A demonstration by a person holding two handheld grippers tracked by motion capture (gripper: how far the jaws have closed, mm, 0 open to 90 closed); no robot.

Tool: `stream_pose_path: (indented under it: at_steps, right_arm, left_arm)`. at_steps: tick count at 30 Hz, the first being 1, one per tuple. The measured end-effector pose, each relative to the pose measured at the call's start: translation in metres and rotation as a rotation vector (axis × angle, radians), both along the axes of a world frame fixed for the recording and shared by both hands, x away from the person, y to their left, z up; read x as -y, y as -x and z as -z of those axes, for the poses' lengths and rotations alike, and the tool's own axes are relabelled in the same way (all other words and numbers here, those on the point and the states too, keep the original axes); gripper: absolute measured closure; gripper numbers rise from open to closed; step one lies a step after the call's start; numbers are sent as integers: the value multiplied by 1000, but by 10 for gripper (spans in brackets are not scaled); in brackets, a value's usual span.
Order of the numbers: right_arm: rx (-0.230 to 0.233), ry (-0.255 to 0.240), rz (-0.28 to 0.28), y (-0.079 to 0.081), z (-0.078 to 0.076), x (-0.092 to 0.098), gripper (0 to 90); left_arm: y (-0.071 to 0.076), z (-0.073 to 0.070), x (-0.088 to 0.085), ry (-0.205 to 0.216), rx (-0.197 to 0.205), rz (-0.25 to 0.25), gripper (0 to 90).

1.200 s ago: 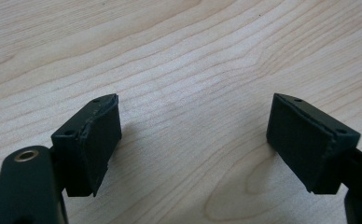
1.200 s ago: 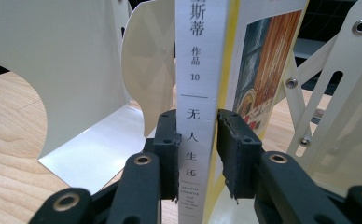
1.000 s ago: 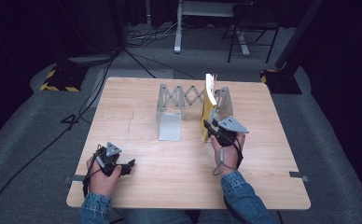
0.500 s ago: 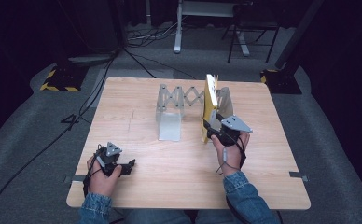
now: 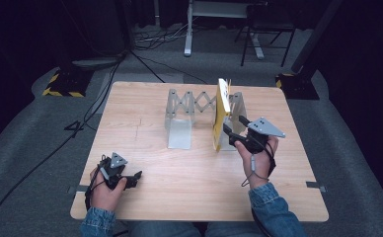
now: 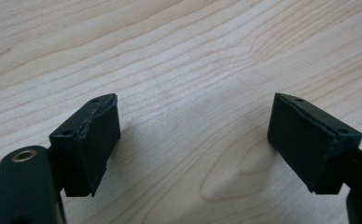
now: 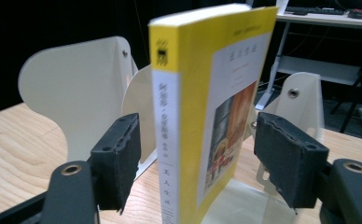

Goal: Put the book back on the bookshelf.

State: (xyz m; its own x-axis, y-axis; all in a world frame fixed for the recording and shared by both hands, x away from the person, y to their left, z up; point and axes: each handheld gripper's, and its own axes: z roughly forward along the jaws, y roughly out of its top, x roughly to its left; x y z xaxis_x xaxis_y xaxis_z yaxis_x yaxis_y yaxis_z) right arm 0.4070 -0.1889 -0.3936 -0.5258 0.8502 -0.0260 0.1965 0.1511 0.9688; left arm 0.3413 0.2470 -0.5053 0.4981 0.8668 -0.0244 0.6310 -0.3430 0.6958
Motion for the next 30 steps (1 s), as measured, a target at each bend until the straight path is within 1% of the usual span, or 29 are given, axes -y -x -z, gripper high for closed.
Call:
stream_pose_path:
  at_steps: [2,6,7,8,9,10,11,12,13,14,15,16,17,18,19,20,21,24,25,26,28,30]
  right_arm:
    - [1,10,1,2,-5,8,318]
    - [5,16,14,8,-13,25,315]
    - [3,23,24,11,-15,33,313]
    - [0,27,27,12,-16,37,313]
    - [0,27,27,12,-16,37,313]
    - [-7,38,42,13,-18,48,312]
    - [-14,42,47,14,-19,52,310]
    - [-14,42,47,14,-19,52,310]
    - [-25,60,58,14,-20,61,302]
    - [-29,65,64,14,-21,65,300]
    - [-29,65,64,14,-21,65,300]
    - [-39,67,72,13,-21,70,295]
    - [-47,69,78,12,-21,77,278]
    - [-55,69,81,11,-21,81,273]
    - [-78,69,95,9,-19,91,268]
    - [-78,69,95,9,-19,91,268]
    - [-84,71,99,9,-17,95,264]
    - [-110,96,117,6,-12,109,252]
    - [-115,105,118,5,-11,112,249]
    - [-140,124,120,3,-8,121,233]
    - [-159,136,124,0,-4,129,227]
    - [-167,139,129,-1,-2,133,224]
  left_arm:
    - [0,0,-1,-1,6,3,174]
    - [0,0,-2,2,0,-1,172]
    - [0,0,-3,2,1,-1,172]
    - [0,0,-4,2,1,-6,173]
    - [0,0,-4,2,1,-6,173]
    - [0,0,-6,1,4,-5,173]
    - [-1,0,-8,0,1,-4,173]
    - [-1,0,-8,0,1,-4,172]
    - [-1,0,-11,8,2,-10,172]
    - [-1,0,-11,8,2,-10,173]
    - [-1,0,-12,-1,4,-7,173]
    - [-1,0,-13,6,-3,-11,173]
    - [-2,0,-14,1,3,-10,172]
    - [-2,0,-15,6,1,-13,172]
    - [-3,0,-17,-3,0,-12,172]
    - [-3,0,-17,-3,0,-12,172]
    - [-2,0,-17,10,1,-20,172]
    - [-3,0,-19,-3,3,-12,172]
    - [-4,0,-21,5,1,-8,172]
    - [-4,0,-22,4,1,-11,172]
    - [-4,0,-23,7,1,-13,172]
    - [-4,0,-25,4,-5,-9,172]
